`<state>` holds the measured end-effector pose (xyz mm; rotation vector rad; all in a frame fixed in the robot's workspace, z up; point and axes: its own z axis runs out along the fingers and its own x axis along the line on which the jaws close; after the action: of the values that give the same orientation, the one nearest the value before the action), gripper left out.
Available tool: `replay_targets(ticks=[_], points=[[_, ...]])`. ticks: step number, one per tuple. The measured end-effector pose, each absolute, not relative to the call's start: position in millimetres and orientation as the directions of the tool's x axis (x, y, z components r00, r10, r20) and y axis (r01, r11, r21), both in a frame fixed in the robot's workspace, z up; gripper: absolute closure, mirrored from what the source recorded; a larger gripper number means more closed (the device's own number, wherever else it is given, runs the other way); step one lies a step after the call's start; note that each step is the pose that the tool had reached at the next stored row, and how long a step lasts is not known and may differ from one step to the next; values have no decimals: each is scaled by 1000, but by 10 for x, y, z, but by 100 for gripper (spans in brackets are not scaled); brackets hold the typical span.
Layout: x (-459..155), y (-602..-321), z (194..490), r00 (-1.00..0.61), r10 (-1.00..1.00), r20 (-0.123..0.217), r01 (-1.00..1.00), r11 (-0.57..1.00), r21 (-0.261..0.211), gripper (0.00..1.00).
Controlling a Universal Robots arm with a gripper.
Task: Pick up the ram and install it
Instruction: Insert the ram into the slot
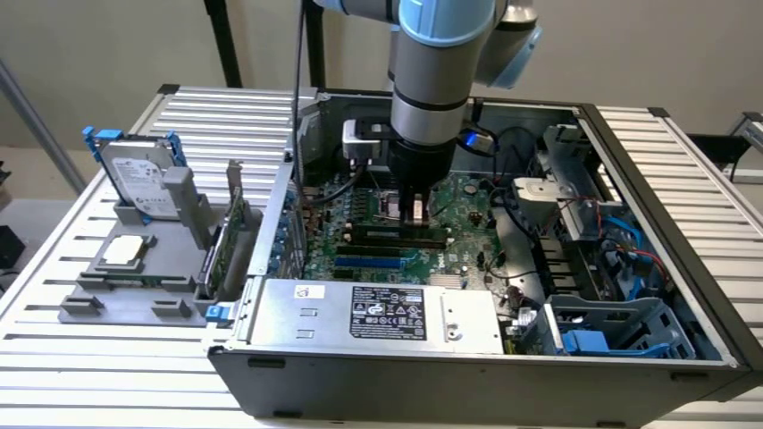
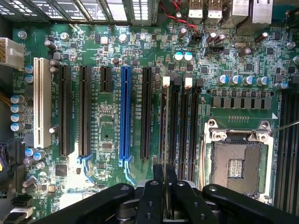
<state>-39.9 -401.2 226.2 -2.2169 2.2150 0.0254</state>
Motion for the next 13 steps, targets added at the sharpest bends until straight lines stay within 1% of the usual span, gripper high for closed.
replay_targets(ticks=[9,10,12,13], points=[[-398,-4011,2231,1,-1000,-16,-1000,-1,6,87],[-398,-4012,2230,1,-1000,-16,-1000,-1,6,85],[-399,-4012,2233,1,-1000,-16,-1000,-1,6,85],[-399,-4011,2248,1,-1000,-17,-1000,-1,6,79]])
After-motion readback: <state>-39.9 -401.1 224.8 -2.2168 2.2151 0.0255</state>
